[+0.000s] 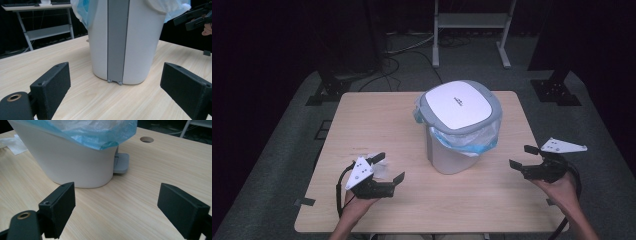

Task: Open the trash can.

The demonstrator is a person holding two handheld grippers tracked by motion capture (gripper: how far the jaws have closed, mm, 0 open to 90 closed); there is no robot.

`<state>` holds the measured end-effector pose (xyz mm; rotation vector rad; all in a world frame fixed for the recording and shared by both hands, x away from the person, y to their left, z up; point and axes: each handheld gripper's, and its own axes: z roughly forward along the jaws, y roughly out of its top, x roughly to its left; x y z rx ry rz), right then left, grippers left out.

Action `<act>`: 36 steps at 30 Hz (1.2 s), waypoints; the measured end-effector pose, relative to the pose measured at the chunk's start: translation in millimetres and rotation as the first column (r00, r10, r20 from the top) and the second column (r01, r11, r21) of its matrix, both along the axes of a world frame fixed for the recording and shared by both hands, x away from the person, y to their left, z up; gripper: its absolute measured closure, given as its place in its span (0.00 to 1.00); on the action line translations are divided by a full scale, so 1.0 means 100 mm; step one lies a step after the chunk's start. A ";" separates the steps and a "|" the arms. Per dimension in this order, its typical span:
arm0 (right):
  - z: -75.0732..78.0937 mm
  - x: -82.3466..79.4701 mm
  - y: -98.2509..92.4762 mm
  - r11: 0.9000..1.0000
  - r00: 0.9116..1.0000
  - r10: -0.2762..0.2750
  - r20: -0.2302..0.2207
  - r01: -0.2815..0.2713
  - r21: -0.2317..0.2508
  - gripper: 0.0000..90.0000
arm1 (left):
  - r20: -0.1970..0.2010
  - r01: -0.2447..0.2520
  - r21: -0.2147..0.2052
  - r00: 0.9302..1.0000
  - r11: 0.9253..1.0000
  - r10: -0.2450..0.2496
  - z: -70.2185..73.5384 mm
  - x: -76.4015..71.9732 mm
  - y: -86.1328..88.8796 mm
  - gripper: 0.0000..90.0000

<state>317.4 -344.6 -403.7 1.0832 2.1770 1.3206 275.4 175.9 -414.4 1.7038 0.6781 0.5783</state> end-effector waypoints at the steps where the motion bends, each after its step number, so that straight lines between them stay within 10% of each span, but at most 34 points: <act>1: 0.00 0.00 0.00 1.000 1.000 0.000 0.000 0.000 0.000 0.15 | -0.003 -0.007 -0.001 1.000 1.000 0.007 0.00 0.02 -0.02 0.09; 11: 0.20 0.40 0.17 1.000 1.000 0.021 -0.013 -0.021 0.005 0.19 | 0.000 0.001 0.020 1.000 1.000 -0.001 0.12 0.19 -0.35 0.09; 22: 0.33 0.98 0.27 1.000 0.999 -0.022 -0.026 0.022 0.006 0.52 | -0.022 0.100 0.060 0.995 0.993 -0.099 0.17 0.34 -0.72 0.21; 36: 0.34 1.45 0.44 1.000 0.999 0.000 -0.042 0.000 0.004 0.53 | -0.007 0.131 0.095 0.991 0.987 -0.131 0.16 0.47 -1.12 0.21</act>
